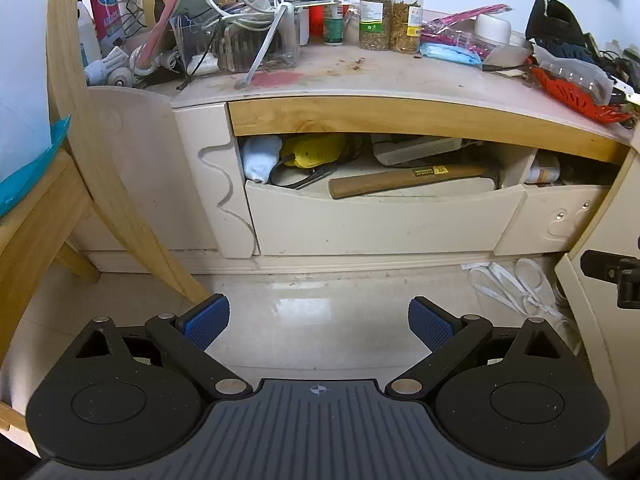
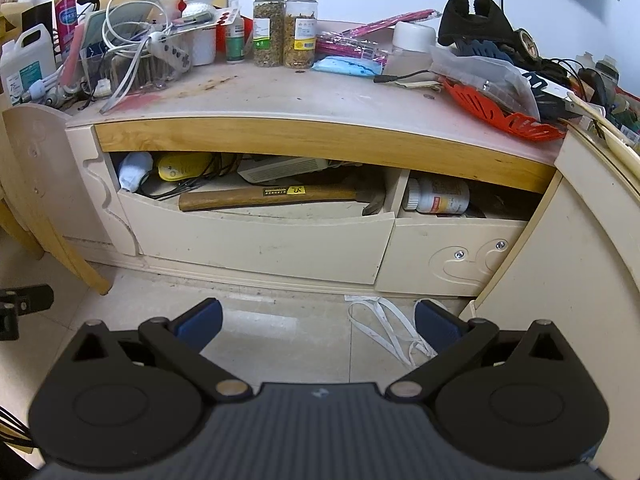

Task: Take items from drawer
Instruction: 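Move both tools toward the white drawer front under the shelf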

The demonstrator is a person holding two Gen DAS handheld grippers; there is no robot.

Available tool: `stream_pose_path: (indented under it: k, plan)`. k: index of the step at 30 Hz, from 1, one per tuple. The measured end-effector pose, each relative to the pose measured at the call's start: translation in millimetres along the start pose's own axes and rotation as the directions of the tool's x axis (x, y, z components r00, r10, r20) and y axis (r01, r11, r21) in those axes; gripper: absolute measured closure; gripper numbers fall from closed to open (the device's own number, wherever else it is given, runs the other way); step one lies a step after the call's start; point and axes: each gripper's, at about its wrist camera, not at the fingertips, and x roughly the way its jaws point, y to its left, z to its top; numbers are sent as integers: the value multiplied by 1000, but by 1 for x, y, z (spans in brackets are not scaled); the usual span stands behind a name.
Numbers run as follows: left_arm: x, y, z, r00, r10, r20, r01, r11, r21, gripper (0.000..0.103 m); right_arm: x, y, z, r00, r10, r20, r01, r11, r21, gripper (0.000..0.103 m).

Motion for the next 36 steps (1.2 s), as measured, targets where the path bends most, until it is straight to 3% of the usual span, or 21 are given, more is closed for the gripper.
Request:
stream_pose_path:
  k: [7, 15, 20, 28, 36]
  plan:
    - [-1, 4, 1, 1000, 10, 7, -9, 1000, -22, 5, 0, 0, 0, 1000, 1, 8, -1, 1000, 3, 0]
    - [1, 5, 0, 999, -43, -14, 43, 999, -26, 5, 1, 0, 1, 1000, -1, 19, 1, 1000, -11, 0]
    - [-1, -4, 0, 1000, -10, 23, 9, 999, 40, 5, 3, 2, 2, 1000, -14, 20, 14, 999, -37, 0]
    - [4, 2, 5, 1000, -9, 1, 9, 1000, -7, 5, 5, 1, 2, 1000, -23, 19, 23, 999, -42, 0]
    - [6, 0, 9, 1000, -17, 11, 17, 1000, 16, 5, 11, 2, 6, 1000, -21, 20, 22, 998, -57, 0]
